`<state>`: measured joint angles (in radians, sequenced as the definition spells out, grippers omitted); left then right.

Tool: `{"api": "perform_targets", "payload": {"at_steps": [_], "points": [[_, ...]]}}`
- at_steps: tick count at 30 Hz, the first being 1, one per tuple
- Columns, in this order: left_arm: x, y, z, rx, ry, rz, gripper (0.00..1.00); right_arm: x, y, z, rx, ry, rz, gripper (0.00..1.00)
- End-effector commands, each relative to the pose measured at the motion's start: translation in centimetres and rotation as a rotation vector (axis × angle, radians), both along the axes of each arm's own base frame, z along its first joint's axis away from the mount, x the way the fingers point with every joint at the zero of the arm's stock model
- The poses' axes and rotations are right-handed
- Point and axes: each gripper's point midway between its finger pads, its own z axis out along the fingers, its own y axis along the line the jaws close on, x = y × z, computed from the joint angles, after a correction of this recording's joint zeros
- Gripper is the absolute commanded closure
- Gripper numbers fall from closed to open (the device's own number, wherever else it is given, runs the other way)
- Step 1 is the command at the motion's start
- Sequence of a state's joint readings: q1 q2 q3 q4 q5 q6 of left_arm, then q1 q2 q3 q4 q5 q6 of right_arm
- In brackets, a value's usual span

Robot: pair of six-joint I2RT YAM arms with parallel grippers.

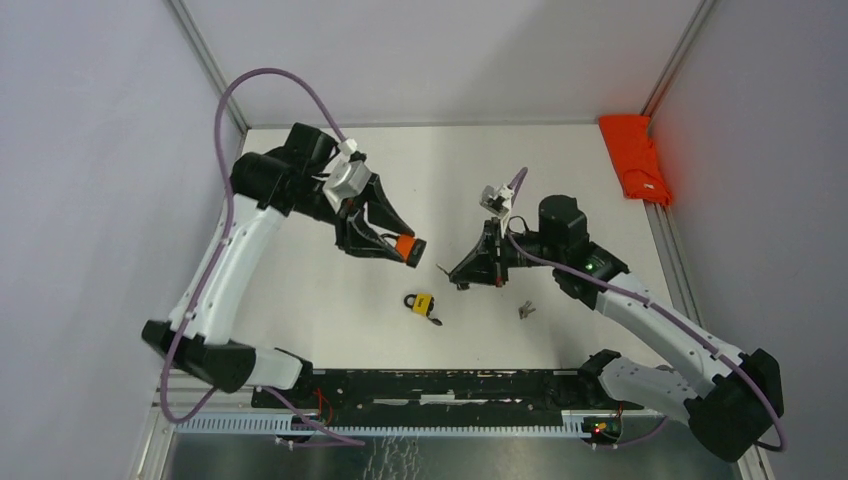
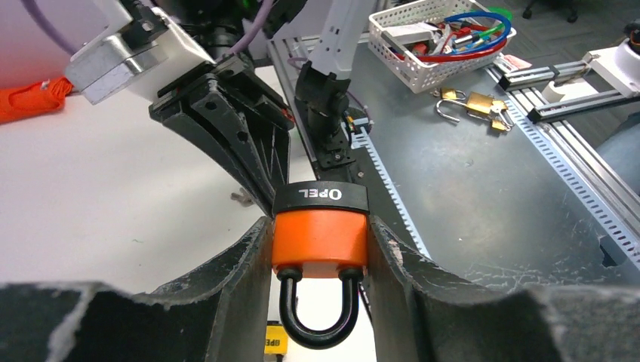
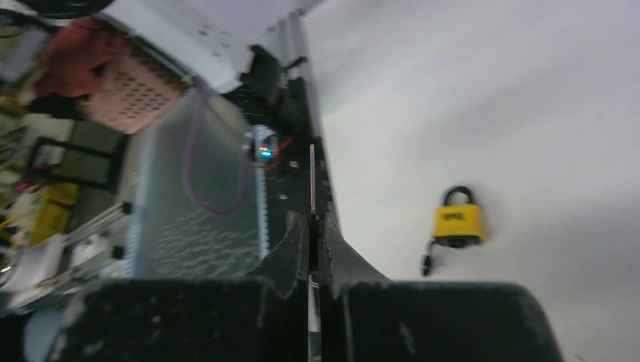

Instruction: Unlock with the key

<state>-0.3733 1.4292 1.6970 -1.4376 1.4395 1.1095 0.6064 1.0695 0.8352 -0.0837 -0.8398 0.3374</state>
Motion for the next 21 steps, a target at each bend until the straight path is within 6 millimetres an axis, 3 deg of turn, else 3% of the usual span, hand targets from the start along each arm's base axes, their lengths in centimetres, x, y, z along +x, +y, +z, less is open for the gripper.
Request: {"api": "perform_targets", "payload": {"at_steps": [1,9,16,21], "points": [[-3.1,0.6,2.7,-0.009,-0.035,-0.003,0.98,-5.0,-0.2,6.2,0.235,-0.033,0.225,1.00],[-5.1,1.3,1.4,0.005,-0.079,0.009,0.98,-8.8,-1.5,10.2,0.413,0.053,0.348,1.00],[-5.7,1.4,1.6,-0.004,-0.093,0.003,0.98,-9.9,0.2,12.1,0.425,0.121,0.397,1.00],[-5.8,1.3,1.5,-0.003,-0.094,-0.004,0.98,-9.3,1.5,11.6,0.404,0.181,0.391,1.00]]}}
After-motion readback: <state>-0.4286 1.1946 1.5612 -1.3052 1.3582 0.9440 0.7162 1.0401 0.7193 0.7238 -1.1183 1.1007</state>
